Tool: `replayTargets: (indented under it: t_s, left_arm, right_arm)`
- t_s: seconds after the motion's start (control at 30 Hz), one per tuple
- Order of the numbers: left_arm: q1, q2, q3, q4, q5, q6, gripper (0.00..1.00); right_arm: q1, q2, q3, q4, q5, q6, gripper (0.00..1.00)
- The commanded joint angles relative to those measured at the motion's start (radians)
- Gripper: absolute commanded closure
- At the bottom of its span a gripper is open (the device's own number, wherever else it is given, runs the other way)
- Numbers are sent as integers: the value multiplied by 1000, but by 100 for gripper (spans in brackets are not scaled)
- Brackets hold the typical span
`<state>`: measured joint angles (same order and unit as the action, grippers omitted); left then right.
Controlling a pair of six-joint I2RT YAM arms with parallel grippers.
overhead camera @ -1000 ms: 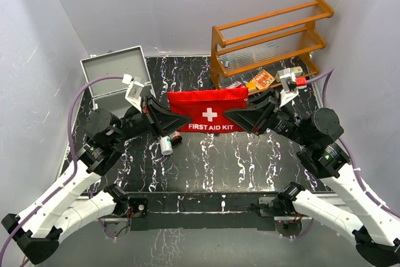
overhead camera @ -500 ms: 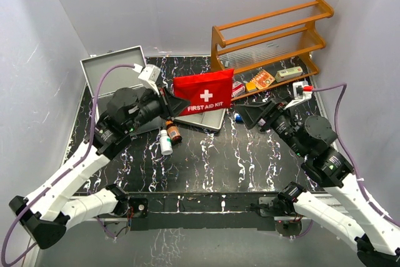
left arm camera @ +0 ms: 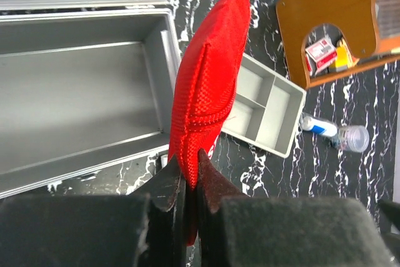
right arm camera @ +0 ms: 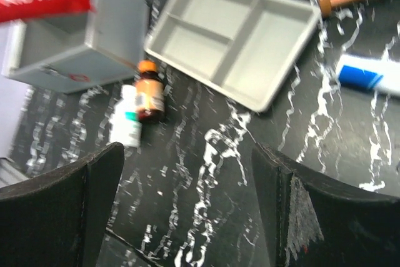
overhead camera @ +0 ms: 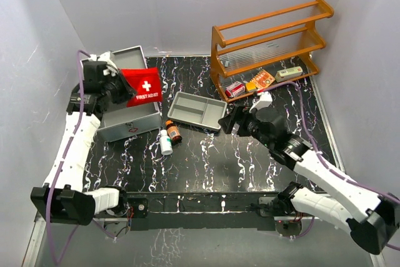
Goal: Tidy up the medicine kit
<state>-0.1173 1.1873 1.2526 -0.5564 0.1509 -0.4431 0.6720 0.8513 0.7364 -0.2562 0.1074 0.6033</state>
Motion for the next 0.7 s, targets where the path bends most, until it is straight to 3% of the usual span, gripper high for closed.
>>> replayTargets:
  t_s: [0.0, 0.27, 0.67]
  left_arm:
    - [108, 22, 145, -195, 57, -3, 100]
    - [196, 117, 219, -337, 68, 2, 100]
    - [264, 323, 233, -330, 133, 13, 100]
  right_arm:
    - [-2, 89, -22, 50, 73, 26, 19]
    - [-2, 231, 43, -100, 234, 43, 21]
    - [-3, 369, 148, -139, 230, -33, 21]
